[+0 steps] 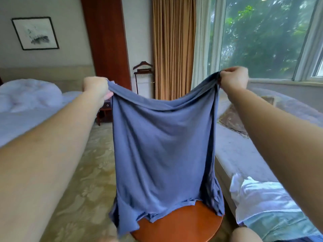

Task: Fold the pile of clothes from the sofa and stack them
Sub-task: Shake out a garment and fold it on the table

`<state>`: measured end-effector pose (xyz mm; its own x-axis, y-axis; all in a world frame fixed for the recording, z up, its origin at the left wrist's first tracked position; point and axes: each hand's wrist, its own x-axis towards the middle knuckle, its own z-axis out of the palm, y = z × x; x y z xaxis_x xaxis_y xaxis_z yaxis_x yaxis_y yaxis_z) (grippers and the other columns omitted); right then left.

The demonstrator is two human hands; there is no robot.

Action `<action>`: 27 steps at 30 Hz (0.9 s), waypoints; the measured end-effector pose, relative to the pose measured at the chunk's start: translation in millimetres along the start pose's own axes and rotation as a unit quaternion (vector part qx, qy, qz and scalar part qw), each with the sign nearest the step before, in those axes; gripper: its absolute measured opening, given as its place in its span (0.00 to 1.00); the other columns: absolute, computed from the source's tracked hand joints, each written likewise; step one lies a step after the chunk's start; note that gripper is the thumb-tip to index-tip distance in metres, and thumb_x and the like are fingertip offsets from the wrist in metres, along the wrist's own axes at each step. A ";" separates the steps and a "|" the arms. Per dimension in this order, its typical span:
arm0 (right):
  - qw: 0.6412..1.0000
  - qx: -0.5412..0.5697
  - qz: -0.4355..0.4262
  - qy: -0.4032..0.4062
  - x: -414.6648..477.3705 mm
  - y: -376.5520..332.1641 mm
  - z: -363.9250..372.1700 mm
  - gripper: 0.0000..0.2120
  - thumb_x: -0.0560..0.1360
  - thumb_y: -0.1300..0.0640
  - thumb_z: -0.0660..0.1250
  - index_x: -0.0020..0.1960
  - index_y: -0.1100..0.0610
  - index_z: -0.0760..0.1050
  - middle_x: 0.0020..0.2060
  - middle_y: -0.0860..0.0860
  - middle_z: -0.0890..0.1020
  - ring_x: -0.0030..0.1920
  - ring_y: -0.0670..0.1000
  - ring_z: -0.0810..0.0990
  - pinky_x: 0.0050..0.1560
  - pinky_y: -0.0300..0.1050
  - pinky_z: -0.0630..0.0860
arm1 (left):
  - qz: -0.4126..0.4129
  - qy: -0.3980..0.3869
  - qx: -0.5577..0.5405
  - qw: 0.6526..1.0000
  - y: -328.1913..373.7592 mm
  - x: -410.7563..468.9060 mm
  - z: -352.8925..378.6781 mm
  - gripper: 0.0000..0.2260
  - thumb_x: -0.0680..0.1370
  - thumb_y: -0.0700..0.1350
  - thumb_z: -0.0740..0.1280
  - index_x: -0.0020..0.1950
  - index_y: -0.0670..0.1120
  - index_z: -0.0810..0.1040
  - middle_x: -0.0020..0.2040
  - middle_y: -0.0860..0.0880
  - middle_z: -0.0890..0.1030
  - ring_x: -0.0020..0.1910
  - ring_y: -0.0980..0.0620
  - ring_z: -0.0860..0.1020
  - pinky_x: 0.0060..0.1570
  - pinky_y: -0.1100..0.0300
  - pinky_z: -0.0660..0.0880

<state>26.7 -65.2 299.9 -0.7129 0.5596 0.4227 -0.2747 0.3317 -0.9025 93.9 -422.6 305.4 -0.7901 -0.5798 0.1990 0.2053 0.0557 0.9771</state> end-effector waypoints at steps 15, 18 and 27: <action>0.989 -0.062 0.081 0.105 50.4 109.9 -13.6 0.11 0.75 0.58 0.63 0.54 0.56 0.82 0.52 0.55 0.84 0.54 0.52 0.81 0.56 0.41 0.74 | -0.049 -0.361 0.336 0.869 -103.5 20.4 117.8 0.05 0.77 0.37 0.67 0.43 0.44 0.77 0.34 0.47 0.81 0.24 0.59 0.79 0.34 0.66 0.77; 0.998 -0.054 0.000 -0.008 50.8 64.3 63.1 0.09 0.75 0.57 0.65 0.51 0.55 0.82 0.47 0.52 0.84 0.46 0.46 0.79 0.49 0.36 0.71 | -0.056 -0.410 0.374 0.830 -104.3 19.9 82.4 0.04 0.77 0.35 0.67 0.43 0.42 0.78 0.32 0.47 0.82 0.27 0.57 0.81 0.34 0.65 0.78; 0.730 0.019 0.033 -0.682 -160.7 6.1 252.5 0.08 0.81 0.64 0.58 0.51 0.55 0.75 0.37 0.50 0.84 0.35 0.48 0.82 0.38 0.42 0.79 | -0.214 -0.670 0.436 0.561 -135.4 -32.8 -27.5 0.06 0.78 0.45 0.66 0.53 0.45 0.78 0.46 0.47 0.84 0.43 0.53 0.83 0.40 0.64 0.78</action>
<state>-23.3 -344.9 205.5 -0.6972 -0.7129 -0.0755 -0.2091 0.3030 -0.9297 107.8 -433.5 164.5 -0.5041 0.4081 -0.7611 -0.0673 0.8601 0.5057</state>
